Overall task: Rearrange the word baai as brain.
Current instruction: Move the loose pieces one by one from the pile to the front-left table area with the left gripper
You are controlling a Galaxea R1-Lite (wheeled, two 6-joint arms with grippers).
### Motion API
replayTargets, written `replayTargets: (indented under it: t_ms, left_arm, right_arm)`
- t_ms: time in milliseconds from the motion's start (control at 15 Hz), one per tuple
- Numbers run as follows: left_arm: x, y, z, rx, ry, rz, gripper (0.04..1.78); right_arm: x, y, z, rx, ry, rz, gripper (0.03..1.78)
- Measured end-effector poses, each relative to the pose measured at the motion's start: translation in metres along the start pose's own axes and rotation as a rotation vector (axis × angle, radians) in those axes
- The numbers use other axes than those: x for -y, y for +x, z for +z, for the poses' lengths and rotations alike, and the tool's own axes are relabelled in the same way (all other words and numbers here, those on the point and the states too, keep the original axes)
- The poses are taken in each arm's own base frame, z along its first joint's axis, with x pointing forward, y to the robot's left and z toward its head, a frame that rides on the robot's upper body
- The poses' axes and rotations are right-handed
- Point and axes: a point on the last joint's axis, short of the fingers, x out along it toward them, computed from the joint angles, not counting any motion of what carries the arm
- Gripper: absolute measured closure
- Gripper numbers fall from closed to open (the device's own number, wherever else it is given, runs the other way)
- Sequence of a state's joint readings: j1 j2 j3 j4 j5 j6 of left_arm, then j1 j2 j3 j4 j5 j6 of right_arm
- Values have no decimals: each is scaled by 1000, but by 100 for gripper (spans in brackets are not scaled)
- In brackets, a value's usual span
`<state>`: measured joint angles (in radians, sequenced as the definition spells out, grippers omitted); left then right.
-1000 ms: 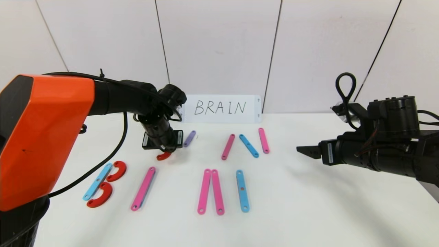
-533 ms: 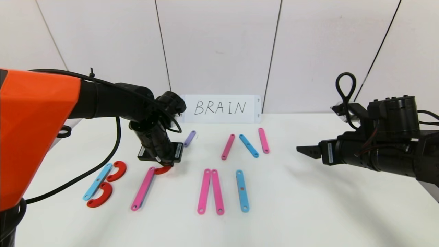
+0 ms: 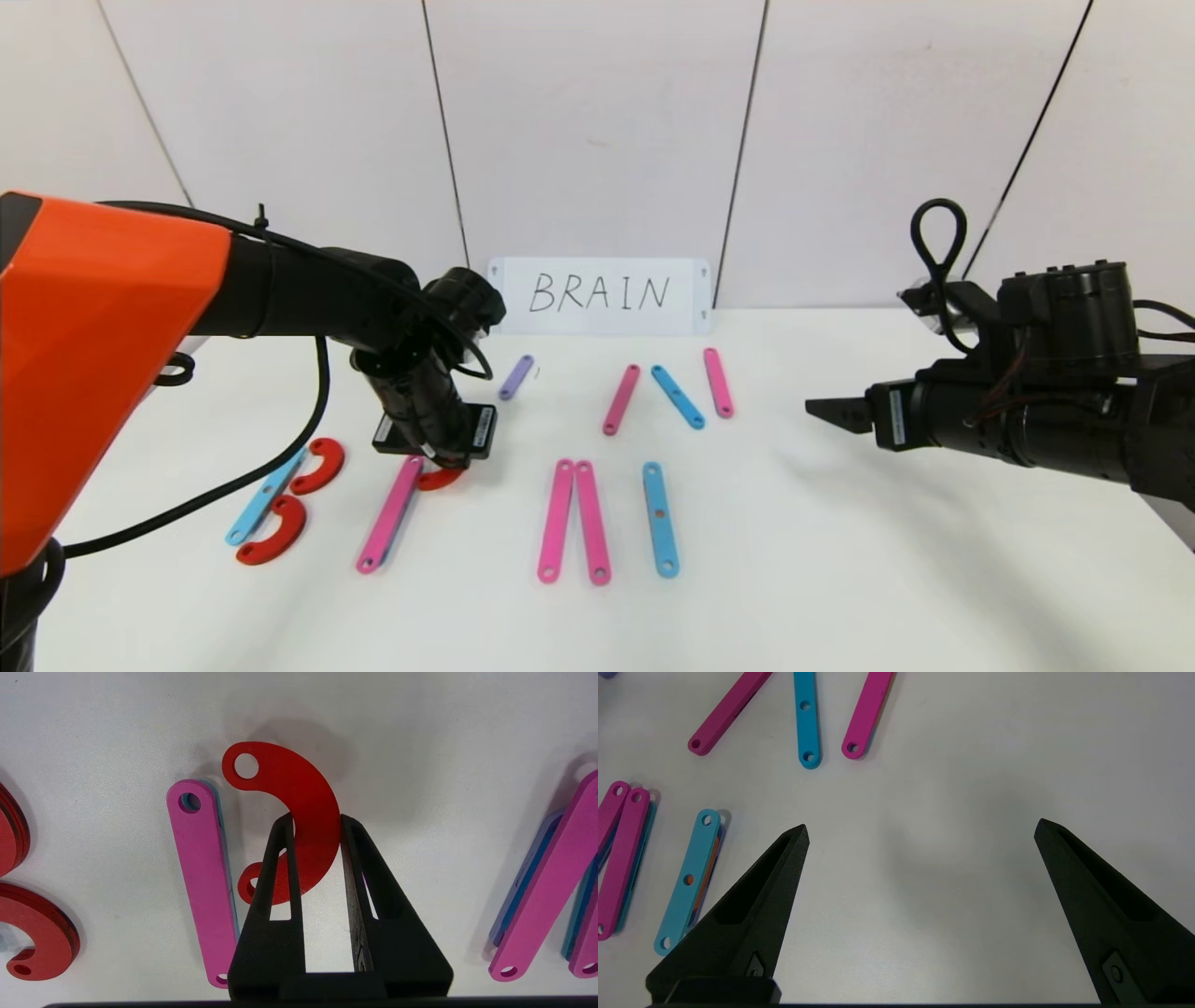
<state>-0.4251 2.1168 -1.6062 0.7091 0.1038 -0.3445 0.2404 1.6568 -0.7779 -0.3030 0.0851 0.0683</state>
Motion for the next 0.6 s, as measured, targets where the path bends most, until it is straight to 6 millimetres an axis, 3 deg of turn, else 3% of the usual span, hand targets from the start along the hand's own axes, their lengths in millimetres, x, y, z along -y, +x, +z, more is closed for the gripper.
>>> replayTargets:
  t_ms: [400, 600]
  left_arm:
    - [1, 3, -1, 9, 6, -3, 151]
    - [2, 7, 1, 23, 10, -8, 133]
  right_arm:
    - [0, 1, 0, -2, 0, -1, 11]
    - [0, 0, 0, -2, 0, -1, 11]
